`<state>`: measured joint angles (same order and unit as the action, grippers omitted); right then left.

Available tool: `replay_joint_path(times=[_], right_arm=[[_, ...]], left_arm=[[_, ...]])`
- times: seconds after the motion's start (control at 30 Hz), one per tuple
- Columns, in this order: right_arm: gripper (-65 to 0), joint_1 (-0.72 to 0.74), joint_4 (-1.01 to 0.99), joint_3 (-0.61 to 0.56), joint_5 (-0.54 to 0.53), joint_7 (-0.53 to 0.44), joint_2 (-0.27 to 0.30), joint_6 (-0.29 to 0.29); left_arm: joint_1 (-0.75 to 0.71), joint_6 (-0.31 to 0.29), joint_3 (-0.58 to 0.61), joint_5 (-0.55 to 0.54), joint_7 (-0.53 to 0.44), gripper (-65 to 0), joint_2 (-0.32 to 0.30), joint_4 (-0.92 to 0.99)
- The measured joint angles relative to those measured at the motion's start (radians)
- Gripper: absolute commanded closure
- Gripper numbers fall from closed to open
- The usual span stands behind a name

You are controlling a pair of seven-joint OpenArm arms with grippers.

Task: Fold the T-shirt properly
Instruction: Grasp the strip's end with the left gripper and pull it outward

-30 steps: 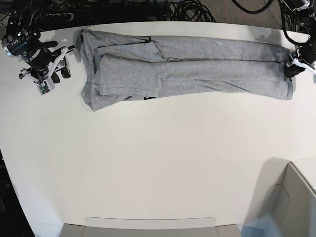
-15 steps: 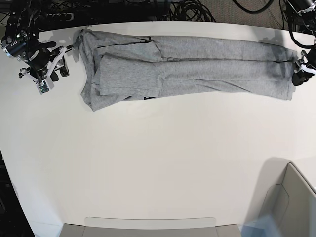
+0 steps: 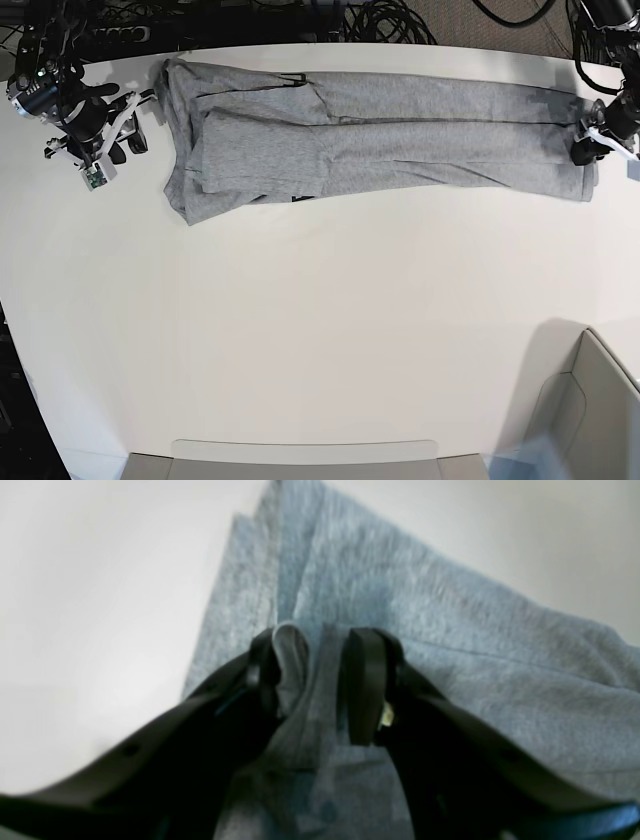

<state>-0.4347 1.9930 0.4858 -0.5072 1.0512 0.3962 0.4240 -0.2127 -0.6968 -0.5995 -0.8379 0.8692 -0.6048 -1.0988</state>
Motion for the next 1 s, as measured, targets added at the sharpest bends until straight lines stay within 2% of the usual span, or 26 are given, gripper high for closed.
replay_joint_path(times=[0.17,0.9,1.0], right_arm=[[-22.0,-0.002,0.0,0.003,0.002,0.0,0.0,0.0],[-22.0,0.0,0.0,0.003,0.005,0.0,0.0,0.0],[-22.0,0.0,0.0,0.003,0.005,0.0,0.0,0.0]], left_arm=[[-0.003,-0.006,-0.003,-0.015,-0.086,-22.8,-0.028,0.083],[-0.006,0.001,-0.003,0.007,-0.089,-22.6,-0.088,0.085],[-0.015,0.001,-0.003,0.007,-0.12,-22.6,-0.082,0.085]])
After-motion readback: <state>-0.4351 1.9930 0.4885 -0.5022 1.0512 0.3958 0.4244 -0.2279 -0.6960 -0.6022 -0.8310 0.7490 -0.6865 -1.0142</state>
